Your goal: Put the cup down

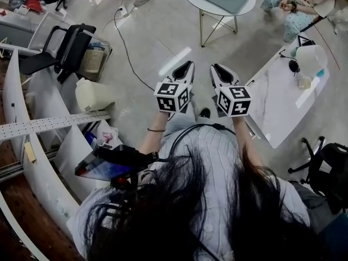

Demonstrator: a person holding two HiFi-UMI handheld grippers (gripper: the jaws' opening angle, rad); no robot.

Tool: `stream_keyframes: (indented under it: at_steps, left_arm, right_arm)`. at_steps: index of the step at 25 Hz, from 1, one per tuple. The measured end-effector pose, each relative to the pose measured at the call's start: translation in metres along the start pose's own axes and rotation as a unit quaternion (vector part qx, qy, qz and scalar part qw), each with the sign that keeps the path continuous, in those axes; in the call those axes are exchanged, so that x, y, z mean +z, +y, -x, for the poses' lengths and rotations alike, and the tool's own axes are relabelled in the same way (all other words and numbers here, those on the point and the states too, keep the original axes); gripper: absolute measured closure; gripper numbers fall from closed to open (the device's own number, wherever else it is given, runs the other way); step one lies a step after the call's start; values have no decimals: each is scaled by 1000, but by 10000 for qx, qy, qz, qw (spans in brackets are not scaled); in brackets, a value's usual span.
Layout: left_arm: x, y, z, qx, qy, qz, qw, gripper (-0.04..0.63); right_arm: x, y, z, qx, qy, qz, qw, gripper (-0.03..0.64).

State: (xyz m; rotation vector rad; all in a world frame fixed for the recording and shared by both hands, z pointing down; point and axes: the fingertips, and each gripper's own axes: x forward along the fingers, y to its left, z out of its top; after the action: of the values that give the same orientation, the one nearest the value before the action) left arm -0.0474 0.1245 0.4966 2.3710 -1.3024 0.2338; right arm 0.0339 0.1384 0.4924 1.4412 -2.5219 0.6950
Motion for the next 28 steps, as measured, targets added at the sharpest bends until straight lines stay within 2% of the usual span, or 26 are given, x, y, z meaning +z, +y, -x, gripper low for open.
stream_keyframes:
  at_steps: [7,28]
  left_arm:
    - [-2,-1,1,-14,-2,87,10000,558]
    - [6,-12,-19,-146,42,-42,9999,559]
  right_arm:
    - [4,4,4,35,-42,106,9999,557]
    - [14,-12,1,-25,-68,197,9998,572]
